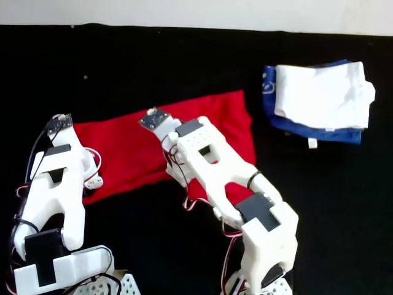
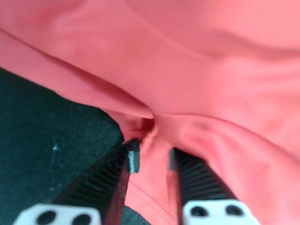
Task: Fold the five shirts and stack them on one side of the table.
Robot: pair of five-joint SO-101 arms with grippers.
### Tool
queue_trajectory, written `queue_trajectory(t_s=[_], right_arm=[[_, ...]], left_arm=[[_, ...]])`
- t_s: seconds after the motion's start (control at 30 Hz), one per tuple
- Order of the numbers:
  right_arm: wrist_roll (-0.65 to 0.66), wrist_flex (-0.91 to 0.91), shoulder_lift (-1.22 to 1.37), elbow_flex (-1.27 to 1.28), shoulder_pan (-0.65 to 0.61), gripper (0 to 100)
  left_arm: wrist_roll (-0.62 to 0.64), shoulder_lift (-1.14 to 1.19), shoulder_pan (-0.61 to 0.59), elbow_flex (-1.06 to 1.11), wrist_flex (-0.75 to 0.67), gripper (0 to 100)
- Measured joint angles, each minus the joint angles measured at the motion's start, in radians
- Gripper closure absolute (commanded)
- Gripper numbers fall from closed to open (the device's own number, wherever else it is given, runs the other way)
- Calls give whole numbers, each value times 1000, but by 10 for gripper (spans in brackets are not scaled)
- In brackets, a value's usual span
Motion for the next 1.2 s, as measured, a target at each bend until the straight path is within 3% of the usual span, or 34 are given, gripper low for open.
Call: queue_trajectory(t_s=[0.4, 0.7, 0.87, 1.2], right_arm=[[0, 292, 0, -247, 28, 993], [64, 489, 0, -275, 28, 993], [110, 477, -77, -186, 28, 993], [115, 238, -149, 106, 28, 988]], left_arm=[[0, 0, 0, 0, 0, 990], [0, 0, 0, 0, 0, 990], [0, 0, 0, 0, 0, 990], [0, 0, 0, 0, 0, 990]])
